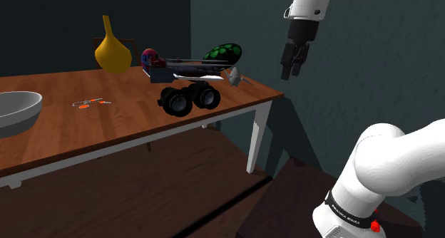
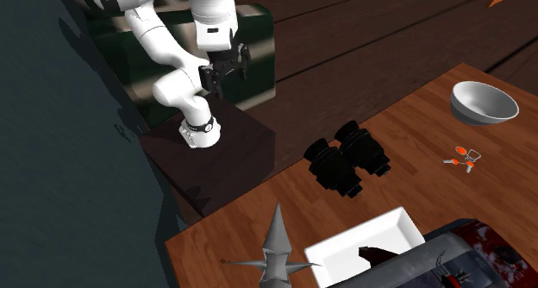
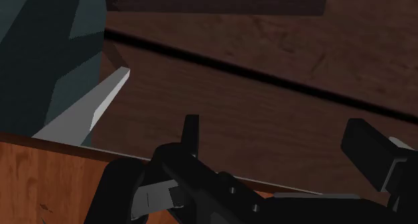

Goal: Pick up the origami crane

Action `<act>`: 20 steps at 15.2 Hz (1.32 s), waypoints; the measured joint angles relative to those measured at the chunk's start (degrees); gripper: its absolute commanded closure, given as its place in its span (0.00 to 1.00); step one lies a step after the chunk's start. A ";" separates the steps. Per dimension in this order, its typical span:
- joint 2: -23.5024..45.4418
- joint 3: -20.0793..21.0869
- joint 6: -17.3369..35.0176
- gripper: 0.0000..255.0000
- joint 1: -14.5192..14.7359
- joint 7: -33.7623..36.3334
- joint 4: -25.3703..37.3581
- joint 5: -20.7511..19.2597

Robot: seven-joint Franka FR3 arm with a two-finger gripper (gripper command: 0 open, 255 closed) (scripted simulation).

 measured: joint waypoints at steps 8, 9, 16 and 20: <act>14.19 -1.19 4.29 0.00 -1.88 3.28 7.75 0.31; 16.72 -1.46 4.52 0.00 -2.16 3.79 9.68 0.38; 33.31 -3.55 6.23 0.00 -4.04 7.21 22.07 1.44; 42.64 -4.98 5.34 0.00 -5.25 8.88 30.76 2.52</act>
